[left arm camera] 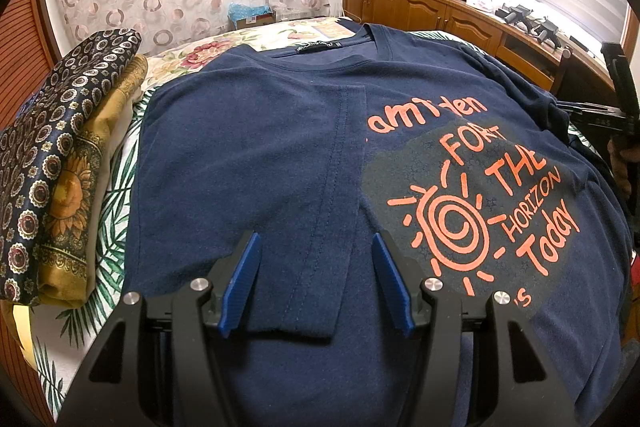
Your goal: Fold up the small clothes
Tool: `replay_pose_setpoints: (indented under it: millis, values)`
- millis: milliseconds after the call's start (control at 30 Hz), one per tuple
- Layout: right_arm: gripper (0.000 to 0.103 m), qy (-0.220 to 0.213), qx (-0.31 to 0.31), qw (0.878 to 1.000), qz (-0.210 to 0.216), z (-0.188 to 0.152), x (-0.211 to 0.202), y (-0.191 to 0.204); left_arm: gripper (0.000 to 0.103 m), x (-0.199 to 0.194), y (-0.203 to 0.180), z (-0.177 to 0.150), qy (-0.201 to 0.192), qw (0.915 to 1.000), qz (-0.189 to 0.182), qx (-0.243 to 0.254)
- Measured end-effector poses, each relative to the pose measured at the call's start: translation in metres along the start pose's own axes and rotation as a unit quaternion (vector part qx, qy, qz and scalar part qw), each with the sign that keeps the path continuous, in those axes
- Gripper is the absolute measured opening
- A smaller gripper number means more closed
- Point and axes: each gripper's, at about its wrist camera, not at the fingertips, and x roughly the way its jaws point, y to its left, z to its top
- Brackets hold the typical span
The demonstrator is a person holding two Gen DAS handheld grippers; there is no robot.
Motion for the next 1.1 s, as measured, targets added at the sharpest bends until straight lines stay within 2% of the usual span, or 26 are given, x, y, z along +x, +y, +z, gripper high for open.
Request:
replay_pose_setpoints:
  millis: [67,133,167,200,267,300,467,600,733,767,833,867,900,967,1100]
  values:
    - [0.049,0.0,-0.008,1.0,-0.007,0.002,0.002,0.004,0.058,0.0,0.0,0.0,0.0,1.0,0.0,0.0]
    - [0.043,0.0,-0.024,1.0,-0.013,0.006,0.005,0.008,0.058,0.0,0.0,0.0,0.0,1.0,0.0,0.0]
    - [0.026,-0.002,-0.035,0.999,-0.007,0.007,0.006,0.011,0.058,0.0,0.0,0.0,0.0,1.0,0.0,0.0]
    - [0.014,-0.003,-0.045,0.999,-0.004,0.009,0.007,0.013,0.058,0.0,0.0,0.0,0.0,1.0,0.0,0.0]
    - [0.005,-0.004,-0.055,0.998,-0.005,0.012,0.009,0.016,0.058,0.0,-0.001,-0.001,0.0,1.0,0.0,0.0]
    - [0.004,-0.009,-0.058,0.998,-0.004,0.014,0.008,0.017,0.058,0.0,0.0,0.0,0.0,1.0,0.0,0.0]
    - [0.003,-0.059,-0.07,0.996,0.022,0.038,-0.015,0.039,0.058,0.0,-0.001,-0.001,0.0,1.0,0.0,0.0]
    - [0.003,-0.091,-0.1,0.989,0.059,0.066,-0.032,0.078,0.058,0.0,0.0,0.0,0.0,1.0,0.0,0.0]
    - [0.004,-0.1,-0.125,0.983,0.095,0.087,-0.031,0.125,0.058,0.0,0.0,0.0,0.0,1.0,0.0,-0.001]
    - [0.005,-0.099,-0.126,0.981,0.105,0.091,-0.029,0.134,0.058,0.0,0.0,0.0,0.0,1.0,0.0,-0.001]
    - [0.02,-0.091,-0.131,0.98,0.116,0.094,-0.024,0.151,0.058,0.001,0.001,0.0,0.0,1.0,0.0,-0.001]
    - [0.033,-0.093,-0.135,0.979,0.118,0.092,-0.024,0.155,0.058,0.001,0.0,0.0,0.0,1.0,0.0,-0.001]
    - [0.037,-0.095,-0.137,0.979,0.121,0.088,-0.024,0.159,0.058,0.001,0.0,0.0,0.0,1.0,0.0,-0.001]
    - [0.037,-0.088,-0.138,0.979,0.12,0.083,-0.02,0.157,0.058,0.001,0.0,0.0,0.0,1.0,0.0,-0.001]
    - [0.038,-0.061,-0.139,0.985,0.082,0.067,-0.009,0.14,0.058,0.001,0.0,0.0,0.0,1.0,0.0,-0.001]
